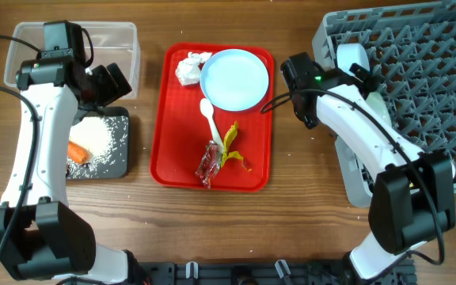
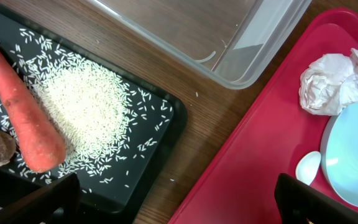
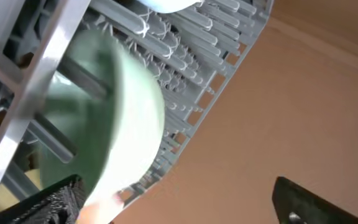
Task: Sort waste into correct bins and load items into the dishwasher rack
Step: 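Grasp the crumpled tissue with the left gripper and drop it in the clear bin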
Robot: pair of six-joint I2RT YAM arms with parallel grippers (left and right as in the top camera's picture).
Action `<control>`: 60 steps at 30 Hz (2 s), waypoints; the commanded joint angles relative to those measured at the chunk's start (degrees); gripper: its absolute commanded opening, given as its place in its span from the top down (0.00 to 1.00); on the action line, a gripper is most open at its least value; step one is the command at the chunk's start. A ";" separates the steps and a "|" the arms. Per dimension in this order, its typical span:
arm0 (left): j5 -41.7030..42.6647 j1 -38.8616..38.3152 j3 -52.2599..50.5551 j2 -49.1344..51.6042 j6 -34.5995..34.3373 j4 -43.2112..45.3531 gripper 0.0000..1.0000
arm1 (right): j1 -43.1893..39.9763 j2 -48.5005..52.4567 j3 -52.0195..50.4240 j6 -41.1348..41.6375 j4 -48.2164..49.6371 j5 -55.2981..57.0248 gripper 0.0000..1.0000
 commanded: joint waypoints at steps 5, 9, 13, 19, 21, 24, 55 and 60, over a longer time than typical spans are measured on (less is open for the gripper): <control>-0.52 0.11 -0.28 0.17 -0.55 0.02 0.00 | 0.17 -5.86 3.91 5.73 17.49 -0.70 0.00; -0.52 0.11 -0.28 0.17 -0.55 0.02 0.00 | 2.29 -15.34 7.89 5.84 31.32 -5.70 0.00; -0.55 0.11 -0.28 0.17 -0.55 0.02 0.00 | 6.40 -21.16 7.89 18.34 26.82 -31.95 0.00; 2.29 0.11 -0.26 0.17 -0.98 2.91 0.00 | 6.21 -16.65 7.69 27.04 23.17 -64.19 0.00; 2.34 0.11 -0.28 0.17 -1.03 4.13 0.00 | 6.16 -14.95 7.69 27.19 20.96 -64.13 0.00; 10.86 0.04 -0.28 0.17 -0.83 6.47 0.09 | 5.95 -14.14 7.69 31.63 20.90 -63.30 0.00; -9.09 -17.77 0.24 4.85 -21.22 30.73 0.96 | -3.91 -14.14 7.69 35.76 12.74 -68.15 0.01; -15.91 -5.70 0.11 0.42 -21.24 21.55 0.96 | -3.91 -14.14 7.69 35.91 12.79 -68.17 0.00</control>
